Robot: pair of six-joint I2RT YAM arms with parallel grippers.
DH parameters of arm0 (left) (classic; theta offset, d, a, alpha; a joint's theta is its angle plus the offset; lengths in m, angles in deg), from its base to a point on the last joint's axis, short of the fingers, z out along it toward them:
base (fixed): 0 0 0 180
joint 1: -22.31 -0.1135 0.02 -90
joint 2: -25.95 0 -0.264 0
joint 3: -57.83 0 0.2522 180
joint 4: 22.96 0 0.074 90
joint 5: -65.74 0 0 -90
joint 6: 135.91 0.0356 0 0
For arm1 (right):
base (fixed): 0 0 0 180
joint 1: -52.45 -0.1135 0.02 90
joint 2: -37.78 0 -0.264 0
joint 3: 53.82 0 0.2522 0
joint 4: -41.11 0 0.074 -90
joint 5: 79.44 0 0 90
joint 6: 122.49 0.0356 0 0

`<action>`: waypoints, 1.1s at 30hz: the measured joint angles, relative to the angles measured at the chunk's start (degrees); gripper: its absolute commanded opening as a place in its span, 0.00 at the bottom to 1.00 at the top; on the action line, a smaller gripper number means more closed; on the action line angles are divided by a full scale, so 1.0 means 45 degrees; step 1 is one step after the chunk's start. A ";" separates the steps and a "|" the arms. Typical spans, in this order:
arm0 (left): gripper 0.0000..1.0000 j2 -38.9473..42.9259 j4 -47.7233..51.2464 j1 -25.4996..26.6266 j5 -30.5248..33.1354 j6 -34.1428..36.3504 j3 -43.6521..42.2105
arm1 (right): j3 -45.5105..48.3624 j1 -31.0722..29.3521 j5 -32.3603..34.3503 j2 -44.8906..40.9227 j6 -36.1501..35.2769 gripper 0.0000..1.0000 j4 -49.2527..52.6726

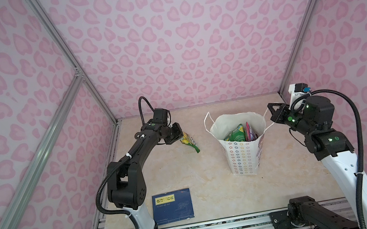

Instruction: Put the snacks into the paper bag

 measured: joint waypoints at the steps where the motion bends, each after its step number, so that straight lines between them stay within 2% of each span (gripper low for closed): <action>1: 0.04 0.0029 0.0000 0.0010 0.0000 0.0000 -0.0019 | 0.0000 0.0005 -0.0024 0.0005 0.0000 0.00 0.0000; 11: 0.04 0.0923 0.0044 0.0044 -0.0204 -0.0010 -0.0325 | 0.0000 0.0005 -0.0112 0.0010 0.0083 0.00 -0.0005; 26: 0.03 0.5450 0.0816 0.0058 -0.0029 -0.0141 -0.0782 | 0.0000 0.0005 -0.0146 0.0044 0.0092 0.00 -0.0024; 33: 0.03 0.6970 0.1758 0.0058 -0.0049 -0.0155 0.0238 | 0.0000 0.0029 -0.0311 0.0121 0.0102 0.00 -0.0146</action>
